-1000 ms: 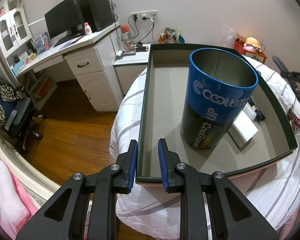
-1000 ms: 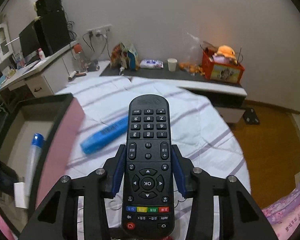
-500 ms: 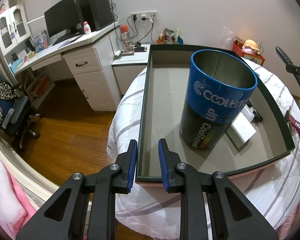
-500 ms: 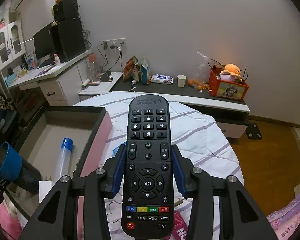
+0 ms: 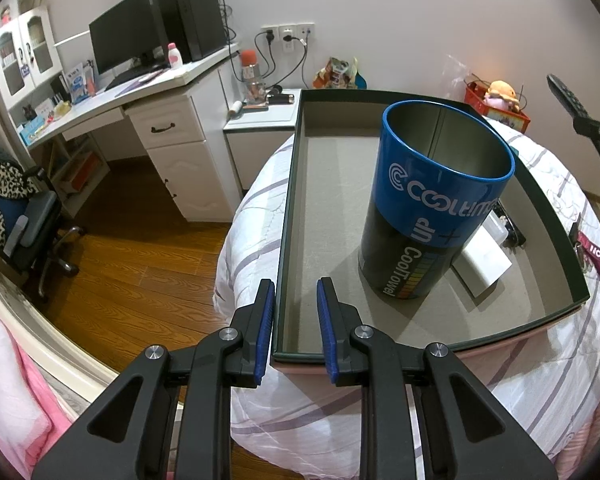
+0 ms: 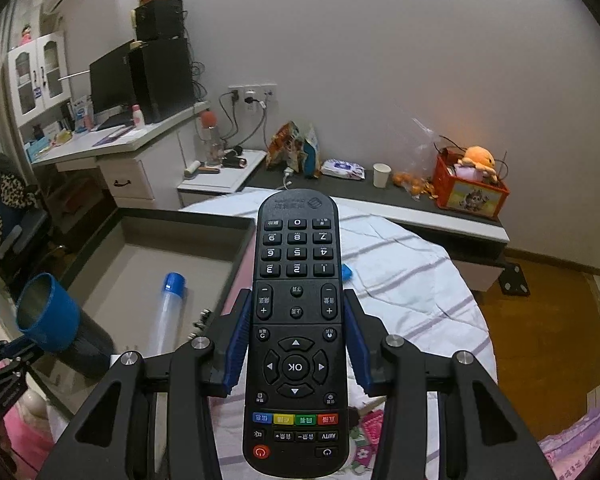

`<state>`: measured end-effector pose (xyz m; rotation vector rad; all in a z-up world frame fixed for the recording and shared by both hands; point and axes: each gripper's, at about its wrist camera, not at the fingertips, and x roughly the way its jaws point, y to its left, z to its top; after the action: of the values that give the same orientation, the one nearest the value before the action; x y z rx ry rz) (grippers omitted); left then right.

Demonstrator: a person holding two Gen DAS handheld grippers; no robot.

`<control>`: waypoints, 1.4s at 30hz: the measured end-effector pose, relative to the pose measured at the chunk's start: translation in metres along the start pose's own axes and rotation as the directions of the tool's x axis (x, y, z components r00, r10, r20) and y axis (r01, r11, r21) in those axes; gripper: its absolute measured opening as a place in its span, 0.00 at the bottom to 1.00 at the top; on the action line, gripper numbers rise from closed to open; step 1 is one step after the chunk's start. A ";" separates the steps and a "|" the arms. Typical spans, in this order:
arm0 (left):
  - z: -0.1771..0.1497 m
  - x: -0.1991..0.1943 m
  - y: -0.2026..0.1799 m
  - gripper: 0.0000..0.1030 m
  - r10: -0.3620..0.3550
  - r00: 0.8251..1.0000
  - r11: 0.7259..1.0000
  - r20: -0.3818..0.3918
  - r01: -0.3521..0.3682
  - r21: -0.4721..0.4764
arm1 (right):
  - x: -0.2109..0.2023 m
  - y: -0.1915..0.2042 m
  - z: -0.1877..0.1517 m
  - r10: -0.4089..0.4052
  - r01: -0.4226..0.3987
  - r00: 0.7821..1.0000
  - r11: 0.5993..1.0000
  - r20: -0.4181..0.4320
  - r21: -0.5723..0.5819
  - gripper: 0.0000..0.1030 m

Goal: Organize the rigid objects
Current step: 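Carry the black remote into the tray and open the right tool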

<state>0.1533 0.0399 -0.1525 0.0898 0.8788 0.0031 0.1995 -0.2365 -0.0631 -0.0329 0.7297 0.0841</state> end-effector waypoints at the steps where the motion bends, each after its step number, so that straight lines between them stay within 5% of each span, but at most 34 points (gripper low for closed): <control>1: 0.000 0.000 0.000 0.20 0.000 1.000 1.000 0.000 0.000 0.000 | -0.001 0.005 0.001 0.008 -0.008 1.000 1.000 0.005 -0.008 0.43; 15: 0.003 0.000 0.000 0.21 -0.010 1.000 1.000 0.001 0.010 -0.005 | 0.030 0.085 0.013 0.149 -0.155 0.987 0.980 -0.056 -0.124 0.43; 27: 0.005 0.004 0.001 0.23 -0.030 1.000 1.000 0.000 0.030 -0.005 | 0.112 0.120 0.014 0.249 -0.288 0.935 0.949 -0.254 -0.131 0.43; 42: 0.002 0.004 0.001 0.24 -0.022 1.000 1.000 0.001 0.022 -0.004 | 0.138 0.148 0.002 0.334 -0.412 0.877 0.893 -0.346 -0.182 0.43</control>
<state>0.1576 0.0404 -0.1548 0.0765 0.8786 -0.0161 0.2897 -0.0803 -0.1538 -0.1491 1.0287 0.5578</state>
